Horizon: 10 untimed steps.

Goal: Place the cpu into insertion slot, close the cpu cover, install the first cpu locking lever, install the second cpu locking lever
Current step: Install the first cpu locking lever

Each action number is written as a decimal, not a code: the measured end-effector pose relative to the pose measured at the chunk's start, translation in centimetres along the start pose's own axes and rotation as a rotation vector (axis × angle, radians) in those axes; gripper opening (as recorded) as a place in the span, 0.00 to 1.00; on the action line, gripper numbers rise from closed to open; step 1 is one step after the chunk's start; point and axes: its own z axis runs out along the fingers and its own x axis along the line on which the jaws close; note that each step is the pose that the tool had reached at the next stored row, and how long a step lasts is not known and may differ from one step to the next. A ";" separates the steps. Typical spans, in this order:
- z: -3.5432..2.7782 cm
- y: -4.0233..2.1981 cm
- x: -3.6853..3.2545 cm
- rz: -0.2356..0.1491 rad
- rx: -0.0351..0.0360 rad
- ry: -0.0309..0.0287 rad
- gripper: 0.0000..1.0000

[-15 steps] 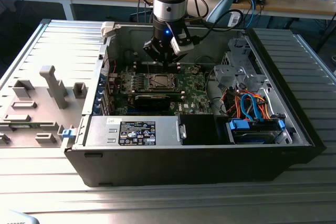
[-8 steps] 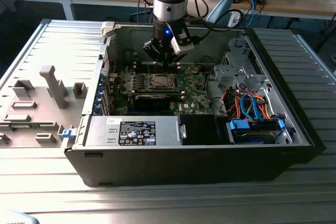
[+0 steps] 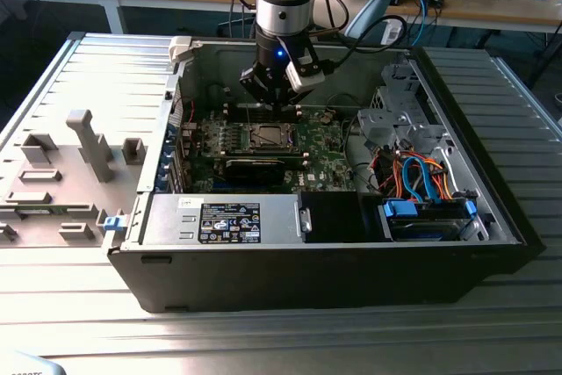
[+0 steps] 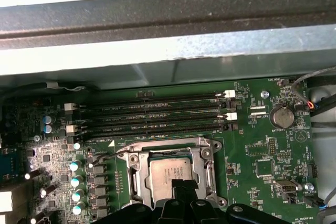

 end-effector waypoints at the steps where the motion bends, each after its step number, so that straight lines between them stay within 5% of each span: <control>1: 0.00 0.00 0.00 -0.001 0.0000 0.0000 0.11; 10: 0.00 0.00 0.00 -0.005 -0.0001 -0.0001 0.11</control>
